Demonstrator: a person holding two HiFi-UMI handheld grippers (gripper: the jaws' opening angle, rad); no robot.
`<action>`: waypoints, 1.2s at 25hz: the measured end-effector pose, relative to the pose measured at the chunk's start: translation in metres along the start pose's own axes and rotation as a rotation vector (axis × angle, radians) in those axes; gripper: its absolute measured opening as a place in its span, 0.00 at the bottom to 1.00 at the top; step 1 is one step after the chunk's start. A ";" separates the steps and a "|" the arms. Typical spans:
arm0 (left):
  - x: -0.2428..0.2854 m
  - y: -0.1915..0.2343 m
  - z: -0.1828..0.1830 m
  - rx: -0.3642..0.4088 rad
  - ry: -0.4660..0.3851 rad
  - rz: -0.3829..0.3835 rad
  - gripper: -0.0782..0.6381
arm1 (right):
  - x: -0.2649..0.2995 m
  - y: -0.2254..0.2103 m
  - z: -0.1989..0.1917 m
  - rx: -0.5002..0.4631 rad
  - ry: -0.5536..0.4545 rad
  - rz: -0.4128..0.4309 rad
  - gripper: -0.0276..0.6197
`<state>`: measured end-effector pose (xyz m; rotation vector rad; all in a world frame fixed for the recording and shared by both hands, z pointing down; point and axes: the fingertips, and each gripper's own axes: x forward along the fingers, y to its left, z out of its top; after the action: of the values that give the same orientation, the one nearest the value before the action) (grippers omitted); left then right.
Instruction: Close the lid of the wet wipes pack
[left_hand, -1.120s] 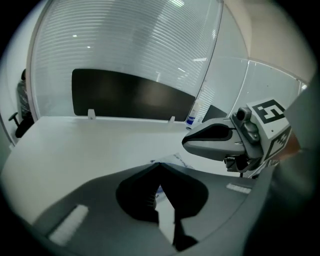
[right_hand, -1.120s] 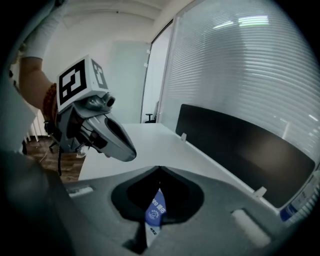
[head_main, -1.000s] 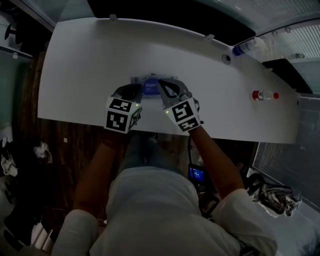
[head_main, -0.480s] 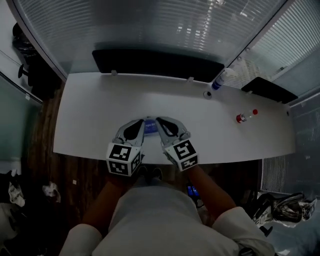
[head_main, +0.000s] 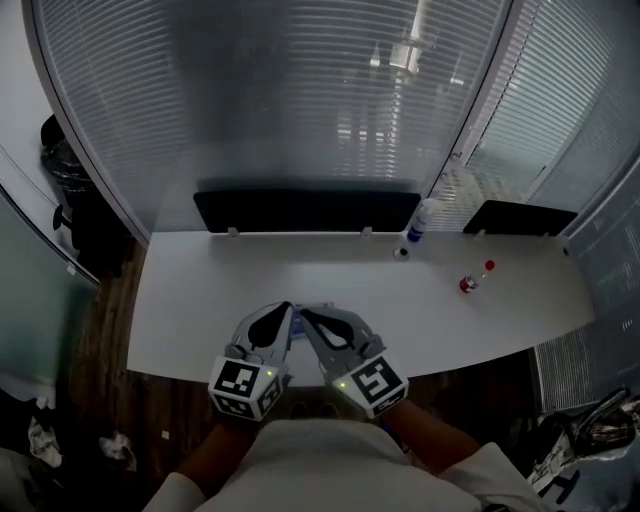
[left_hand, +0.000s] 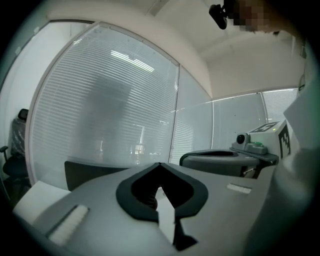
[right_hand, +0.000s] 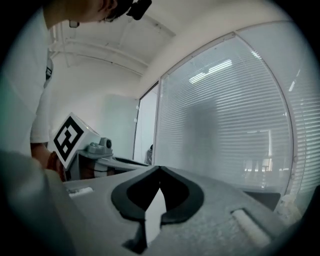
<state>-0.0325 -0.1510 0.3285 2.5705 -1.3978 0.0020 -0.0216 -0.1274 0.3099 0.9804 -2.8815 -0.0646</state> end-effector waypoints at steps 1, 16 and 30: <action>-0.004 -0.004 0.004 0.008 -0.006 -0.006 0.11 | -0.006 0.004 0.010 -0.004 -0.017 0.001 0.04; -0.044 -0.021 0.004 -0.025 -0.049 -0.043 0.11 | -0.036 0.030 0.033 0.066 -0.111 -0.028 0.04; -0.042 -0.036 -0.001 -0.020 -0.009 -0.082 0.11 | -0.042 0.029 0.026 0.115 -0.094 -0.044 0.04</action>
<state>-0.0257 -0.0967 0.3185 2.6129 -1.2875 -0.0370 -0.0088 -0.0780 0.2825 1.0885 -2.9785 0.0538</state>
